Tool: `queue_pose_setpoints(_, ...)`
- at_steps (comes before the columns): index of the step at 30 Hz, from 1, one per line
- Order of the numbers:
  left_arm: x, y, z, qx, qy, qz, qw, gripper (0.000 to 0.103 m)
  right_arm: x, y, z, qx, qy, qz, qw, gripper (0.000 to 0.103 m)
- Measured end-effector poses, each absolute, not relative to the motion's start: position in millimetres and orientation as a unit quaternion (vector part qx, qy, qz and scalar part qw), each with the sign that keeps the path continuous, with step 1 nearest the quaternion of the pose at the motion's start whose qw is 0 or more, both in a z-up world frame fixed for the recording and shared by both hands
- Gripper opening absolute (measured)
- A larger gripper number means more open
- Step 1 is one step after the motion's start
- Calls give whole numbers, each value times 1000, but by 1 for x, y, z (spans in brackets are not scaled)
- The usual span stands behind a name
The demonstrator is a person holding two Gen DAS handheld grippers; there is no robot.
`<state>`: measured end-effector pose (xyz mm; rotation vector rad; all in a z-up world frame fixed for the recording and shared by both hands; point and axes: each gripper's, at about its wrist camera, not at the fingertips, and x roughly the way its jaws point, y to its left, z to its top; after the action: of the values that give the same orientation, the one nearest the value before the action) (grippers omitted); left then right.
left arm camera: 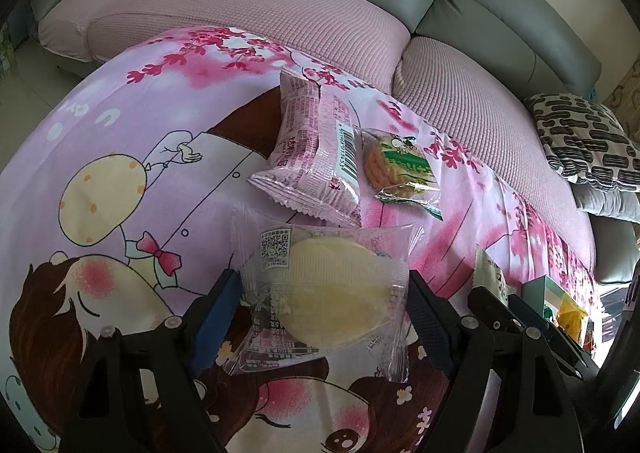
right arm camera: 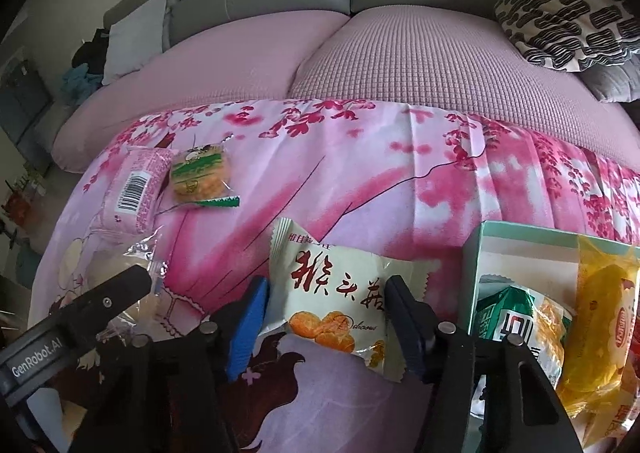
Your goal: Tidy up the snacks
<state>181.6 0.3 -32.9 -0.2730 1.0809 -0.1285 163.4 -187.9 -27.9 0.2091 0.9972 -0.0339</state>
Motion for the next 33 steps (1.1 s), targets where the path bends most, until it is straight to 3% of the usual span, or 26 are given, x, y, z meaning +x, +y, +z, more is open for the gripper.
queue_pose_setpoints(11, 178, 1, -29, -113, 508, -65, 852, 67, 146, -190, -16, 113, 459, -22, 881, 60)
queue_pose_setpoints(33, 139, -13, 23, -103, 474, -79, 871, 67, 68, -185, 27, 133, 401, -31, 906, 60)
